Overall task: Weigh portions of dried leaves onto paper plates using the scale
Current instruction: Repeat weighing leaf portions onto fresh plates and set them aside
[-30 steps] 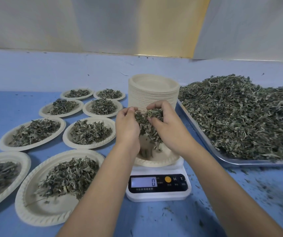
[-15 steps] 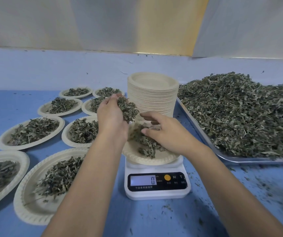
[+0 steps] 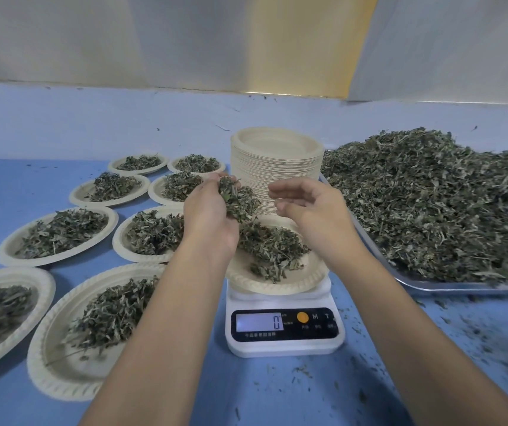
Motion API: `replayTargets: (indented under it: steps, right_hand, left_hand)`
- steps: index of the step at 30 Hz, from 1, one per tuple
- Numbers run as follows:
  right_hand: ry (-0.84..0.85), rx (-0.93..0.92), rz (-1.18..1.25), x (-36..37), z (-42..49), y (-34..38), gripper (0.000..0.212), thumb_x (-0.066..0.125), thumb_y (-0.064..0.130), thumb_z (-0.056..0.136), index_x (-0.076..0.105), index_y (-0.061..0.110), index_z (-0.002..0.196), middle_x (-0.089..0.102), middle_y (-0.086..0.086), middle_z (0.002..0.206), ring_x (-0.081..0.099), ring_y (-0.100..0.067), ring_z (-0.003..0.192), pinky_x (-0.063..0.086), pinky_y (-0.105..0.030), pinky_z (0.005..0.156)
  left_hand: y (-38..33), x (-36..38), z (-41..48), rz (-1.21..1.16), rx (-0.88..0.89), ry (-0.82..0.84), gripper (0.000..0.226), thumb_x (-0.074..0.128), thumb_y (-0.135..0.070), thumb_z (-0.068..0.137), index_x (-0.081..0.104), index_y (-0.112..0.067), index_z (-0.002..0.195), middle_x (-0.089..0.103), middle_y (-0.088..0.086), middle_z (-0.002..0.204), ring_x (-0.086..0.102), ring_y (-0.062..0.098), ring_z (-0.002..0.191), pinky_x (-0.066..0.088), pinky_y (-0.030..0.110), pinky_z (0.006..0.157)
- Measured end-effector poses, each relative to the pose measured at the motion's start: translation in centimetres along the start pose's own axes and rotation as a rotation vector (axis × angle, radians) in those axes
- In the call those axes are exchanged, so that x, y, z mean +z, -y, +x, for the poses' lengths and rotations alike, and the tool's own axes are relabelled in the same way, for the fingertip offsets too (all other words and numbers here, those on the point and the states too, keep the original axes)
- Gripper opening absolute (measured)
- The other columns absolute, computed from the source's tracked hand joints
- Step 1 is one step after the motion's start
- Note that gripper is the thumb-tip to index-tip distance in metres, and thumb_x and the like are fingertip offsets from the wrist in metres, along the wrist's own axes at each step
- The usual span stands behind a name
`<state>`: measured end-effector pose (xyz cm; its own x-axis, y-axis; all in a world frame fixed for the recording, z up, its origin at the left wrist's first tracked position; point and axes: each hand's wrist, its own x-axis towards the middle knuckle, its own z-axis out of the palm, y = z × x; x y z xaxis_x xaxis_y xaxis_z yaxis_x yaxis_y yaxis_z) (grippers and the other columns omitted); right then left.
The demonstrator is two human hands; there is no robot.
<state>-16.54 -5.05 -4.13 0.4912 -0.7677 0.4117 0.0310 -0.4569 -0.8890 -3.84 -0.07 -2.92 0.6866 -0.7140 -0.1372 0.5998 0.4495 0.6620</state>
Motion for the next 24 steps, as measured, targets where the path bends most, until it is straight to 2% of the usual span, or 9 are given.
replayTargets:
  steps: [2,5,9,13,15,18,19,21,24]
  right_hand:
    - [-0.001,0.009,0.041,0.0,0.1,0.2,0.031,0.061,-0.008,0.084,0.067,0.022,0.093,0.069,0.010,0.095,0.065,0.004,0.085,0.051,-0.011,0.079]
    - [0.016,0.038,0.029,0.1,0.0,0.3,0.023,0.067,0.013,0.087,0.067,0.020,0.109,0.068,0.013,0.107,0.064,0.007,0.091,0.050,-0.012,0.082]
    - [0.104,0.079,-0.037,0.5,-0.3,0.4,0.041,0.068,0.035,0.086,0.059,0.030,0.126,0.060,0.013,0.125,0.058,0.002,0.111,0.048,-0.032,0.100]
    - [0.108,0.079,-0.067,1.4,-0.6,0.6,0.040,0.072,0.027,0.084,0.062,0.031,0.122,0.063,0.011,0.123,0.064,-0.006,0.105,0.049,-0.038,0.098]
    - [0.094,0.056,-0.080,1.7,-0.7,0.7,0.034,0.073,0.020,0.083,0.066,0.031,0.114,0.069,0.011,0.111,0.067,-0.006,0.096,0.051,-0.033,0.096]
    - [0.064,0.010,-0.169,2.0,-1.0,0.9,0.035,0.074,0.016,0.081,0.069,0.026,0.114,0.070,0.015,0.107,0.065,0.004,0.091,0.048,-0.015,0.089]
    - [0.040,-0.019,-0.224,2.1,-1.0,0.9,0.035,0.074,0.016,0.081,0.070,0.025,0.114,0.070,0.015,0.108,0.064,0.005,0.092,0.046,-0.010,0.087]
    - [-0.005,-0.063,-0.289,2.1,-1.0,0.8,0.032,0.074,0.015,0.081,0.071,0.022,0.112,0.070,0.013,0.108,0.062,0.005,0.094,0.044,-0.007,0.085]
    - [-0.046,-0.060,-0.267,2.0,-0.9,0.6,0.025,0.075,0.014,0.080,0.075,0.021,0.104,0.070,0.017,0.088,0.059,0.013,0.074,0.042,-0.002,0.069]
  left_hand:
    - [0.2,0.1,0.1,0.009,-0.019,0.004,0.030,0.037,-0.011,0.102,0.055,-0.011,0.077,0.057,-0.002,0.053,0.054,0.009,0.048,0.045,0.017,0.046]
    - [0.4,0.2,0.0,0.003,-0.026,0.002,0.029,0.038,-0.011,0.102,0.056,-0.012,0.080,0.057,-0.001,0.055,0.054,0.008,0.048,0.046,0.017,0.048]
    - [0.8,0.4,-0.4,0.080,-0.032,0.013,0.027,0.040,-0.014,0.101,0.057,-0.011,0.081,0.059,-0.003,0.053,0.055,0.009,0.055,0.045,0.028,0.074]
    - [1.3,0.5,-0.7,0.087,-0.010,-0.012,0.024,0.039,-0.013,0.101,0.056,-0.008,0.086,0.059,0.003,0.070,0.056,0.011,0.061,0.049,0.024,0.063]
    - [1.5,0.6,-0.8,0.083,-0.006,-0.023,0.021,0.040,-0.013,0.101,0.057,-0.007,0.090,0.060,0.005,0.078,0.059,0.013,0.067,0.053,0.026,0.069]
    - [1.8,0.7,-0.9,0.087,-0.010,-0.042,0.021,0.041,-0.013,0.101,0.057,-0.008,0.088,0.060,0.009,0.086,0.061,0.021,0.081,0.054,0.037,0.083]
    - [1.9,0.8,-0.9,0.094,-0.008,-0.048,0.022,0.041,-0.012,0.101,0.057,-0.009,0.086,0.060,0.008,0.085,0.061,0.021,0.080,0.054,0.037,0.082]
    - [2.0,0.9,-1.0,0.101,0.003,-0.047,0.023,0.041,-0.008,0.100,0.055,-0.010,0.082,0.058,0.006,0.079,0.058,0.016,0.071,0.053,0.029,0.070]
    - [2.1,0.8,-0.9,0.097,0.005,-0.038,0.025,0.039,-0.006,0.100,0.055,-0.009,0.081,0.057,0.004,0.074,0.056,0.014,0.065,0.049,0.025,0.063]
